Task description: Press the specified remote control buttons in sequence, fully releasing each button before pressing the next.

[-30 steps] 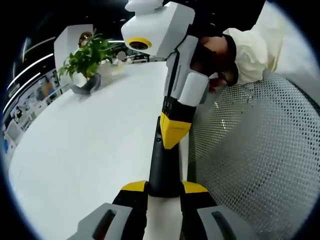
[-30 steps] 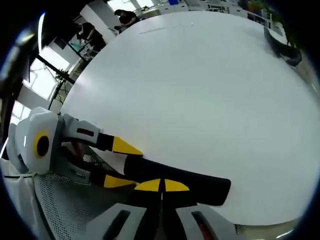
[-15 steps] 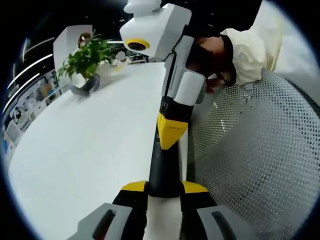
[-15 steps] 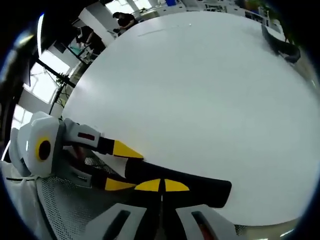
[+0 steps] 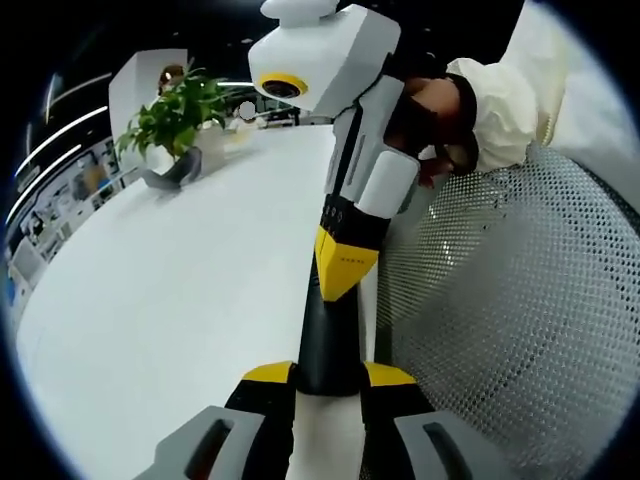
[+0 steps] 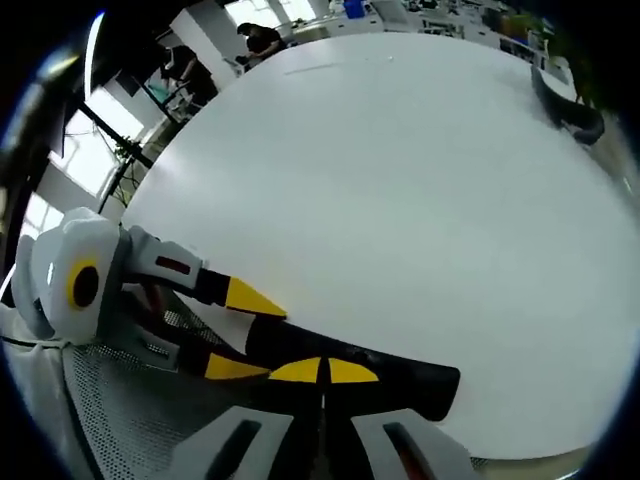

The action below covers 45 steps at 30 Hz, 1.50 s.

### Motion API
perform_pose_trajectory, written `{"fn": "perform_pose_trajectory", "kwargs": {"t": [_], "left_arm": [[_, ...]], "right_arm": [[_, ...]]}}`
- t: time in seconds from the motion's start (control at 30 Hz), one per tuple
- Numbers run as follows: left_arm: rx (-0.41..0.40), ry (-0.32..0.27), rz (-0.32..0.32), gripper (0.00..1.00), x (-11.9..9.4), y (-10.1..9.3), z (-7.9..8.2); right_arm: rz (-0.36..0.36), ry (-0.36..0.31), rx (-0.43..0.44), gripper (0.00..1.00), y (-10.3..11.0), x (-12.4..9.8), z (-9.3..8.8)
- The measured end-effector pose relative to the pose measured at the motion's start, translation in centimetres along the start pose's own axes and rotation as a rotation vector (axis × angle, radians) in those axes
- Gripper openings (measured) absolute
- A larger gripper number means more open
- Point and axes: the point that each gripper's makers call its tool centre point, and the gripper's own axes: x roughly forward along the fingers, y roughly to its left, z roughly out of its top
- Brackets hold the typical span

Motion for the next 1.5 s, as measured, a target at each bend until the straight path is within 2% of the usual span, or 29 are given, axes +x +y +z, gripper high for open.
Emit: {"fn": "perform_pose_trajectory", "kwargs": {"t": [0.17,0.3,0.43,0.7,0.77,1.17,1.5], "left_arm": [[-0.001,0.000,0.001,0.24,0.0,0.0,0.0],[-0.003,0.002,0.003,0.24,0.0,0.0,0.0],[-0.004,0.002,0.004,0.24,0.0,0.0,0.0],[-0.004,0.002,0.004,0.25,0.0,0.0,0.1],[-0.003,0.002,0.003,0.25,0.0,0.0,0.1],[-0.013,-0.002,0.012,0.25,0.2,-0.1,0.2],[0.020,-0.003,-0.005,0.24,0.1,-0.1,0.2]], "right_arm": [[-0.003,0.003,-0.005,0.00,0.1,0.0,0.0],[0.018,0.004,0.054,0.00,-0.1,-0.1,0.0],[0.027,-0.003,0.065,0.00,0.0,-0.3,0.1],[0.099,-0.011,0.097,0.00,0.8,0.0,0.3],[0.118,0.014,0.106,0.00,1.2,0.3,-0.1],[0.096,0.015,0.072,0.00,1.2,0.3,-0.1],[0.073,0.005,0.052,0.00,1.1,0.3,0.1]]}}
